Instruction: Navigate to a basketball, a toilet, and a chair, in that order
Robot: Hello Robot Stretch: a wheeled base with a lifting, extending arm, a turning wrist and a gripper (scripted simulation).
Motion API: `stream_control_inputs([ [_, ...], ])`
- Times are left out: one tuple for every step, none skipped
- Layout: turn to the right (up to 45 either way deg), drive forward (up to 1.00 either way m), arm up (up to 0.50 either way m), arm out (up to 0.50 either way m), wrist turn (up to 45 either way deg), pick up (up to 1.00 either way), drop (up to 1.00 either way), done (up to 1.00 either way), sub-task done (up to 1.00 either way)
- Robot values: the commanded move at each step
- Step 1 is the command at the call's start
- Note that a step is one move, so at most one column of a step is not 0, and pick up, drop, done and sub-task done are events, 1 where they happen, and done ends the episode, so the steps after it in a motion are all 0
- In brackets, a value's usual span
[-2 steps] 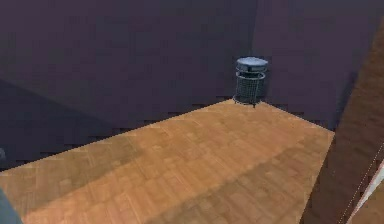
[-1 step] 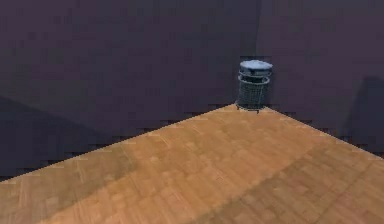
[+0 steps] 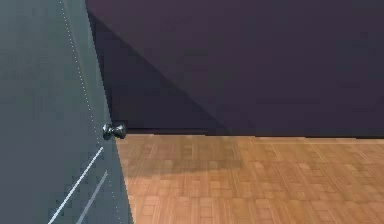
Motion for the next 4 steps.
stream_control_inputs([
  [0.0,0.2,0.0,0.0,0.0,0.0,0.0,0.0,0.0],
  [30.0,0.0,0.0,0.0,0.0,0.0,0.0,0.0,0.0],
  [0.0,0.6,0.0,0.0,0.0,0.0,0.0,0.0,0.0],
  [-18.0,0.0,0.0,0.0,0.0,0.0,0.0,0.0,0.0],
])
